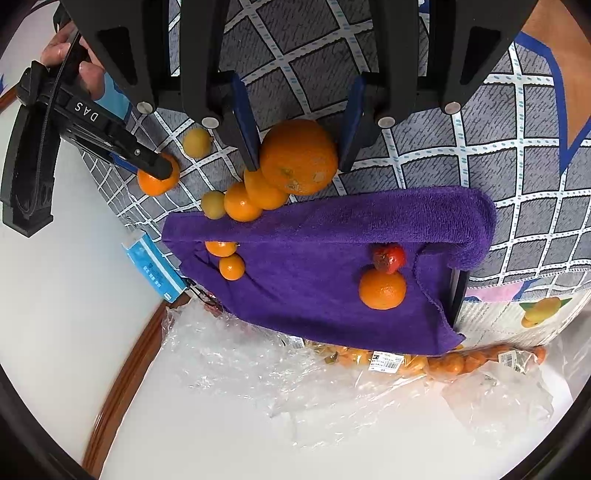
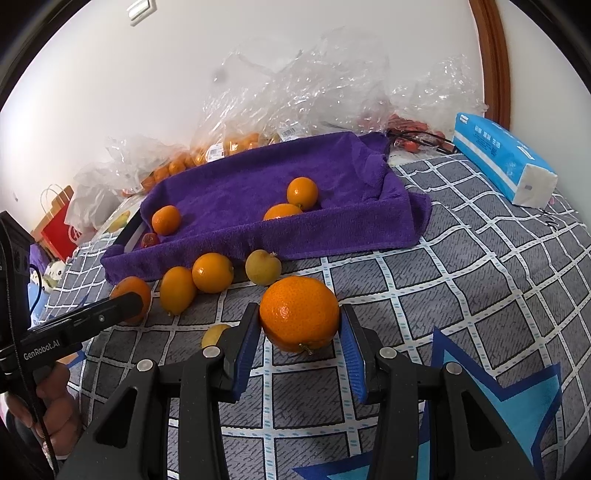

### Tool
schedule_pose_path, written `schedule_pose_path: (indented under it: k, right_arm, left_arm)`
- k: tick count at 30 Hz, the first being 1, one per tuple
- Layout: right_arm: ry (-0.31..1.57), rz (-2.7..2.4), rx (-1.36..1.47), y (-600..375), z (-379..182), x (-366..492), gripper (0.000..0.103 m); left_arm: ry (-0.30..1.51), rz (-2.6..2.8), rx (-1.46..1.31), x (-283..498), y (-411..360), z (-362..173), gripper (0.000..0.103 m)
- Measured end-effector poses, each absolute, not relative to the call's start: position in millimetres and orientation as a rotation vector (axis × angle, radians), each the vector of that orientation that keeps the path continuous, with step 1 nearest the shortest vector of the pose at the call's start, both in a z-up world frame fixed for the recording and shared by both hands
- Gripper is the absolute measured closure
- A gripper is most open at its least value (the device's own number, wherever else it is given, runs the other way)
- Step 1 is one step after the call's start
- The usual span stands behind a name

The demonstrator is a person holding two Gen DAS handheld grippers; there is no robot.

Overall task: Organize fruits
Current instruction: 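Close the left tool on another large orange and lift it, then carry both held large oranges over the purple towel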

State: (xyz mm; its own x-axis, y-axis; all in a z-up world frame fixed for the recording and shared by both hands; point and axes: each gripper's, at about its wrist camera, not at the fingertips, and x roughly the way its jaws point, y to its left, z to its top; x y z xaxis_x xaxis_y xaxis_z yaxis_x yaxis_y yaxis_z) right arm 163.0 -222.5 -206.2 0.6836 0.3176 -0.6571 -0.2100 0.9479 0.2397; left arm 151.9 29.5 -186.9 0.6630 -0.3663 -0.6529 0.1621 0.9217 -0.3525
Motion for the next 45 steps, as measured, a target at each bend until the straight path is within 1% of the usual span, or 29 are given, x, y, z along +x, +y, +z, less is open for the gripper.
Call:
schedule_pose_path:
  k: [8, 21, 32, 41, 45]
  right_arm:
    - [0.755, 0.302, 0.151, -221.7, -204.8, 161.7, 0.060]
    - [0.727, 0.295, 0.168, -225.2, -199.9, 157.3, 0.060]
    - [0.730, 0.285, 0.157, -224.7, -199.8, 157.8, 0.060]
    - [0.738, 0.272, 0.133, -221.3, -198.4, 155.8, 0.060]
    - [0.743, 0.279, 0.156, -221.2, -194.0, 152.8, 0.060]
  left_arm:
    - [0.753, -0.266, -0.288, 147.3, 34.2, -182.7, 0.063]
    - [0.623, -0.090, -0.287, 134.6, 48.2, -166.0, 0.063]
    - [0.622, -0.050, -0.292, 134.2, 54.6, -164.8, 0.063]
    - [0.550, -0.021, -0.270, 123.1, 53.1, -154.5, 0.063]
    - [0.548, -0.016, -0.279, 123.4, 55.6, -153.1, 0.063]
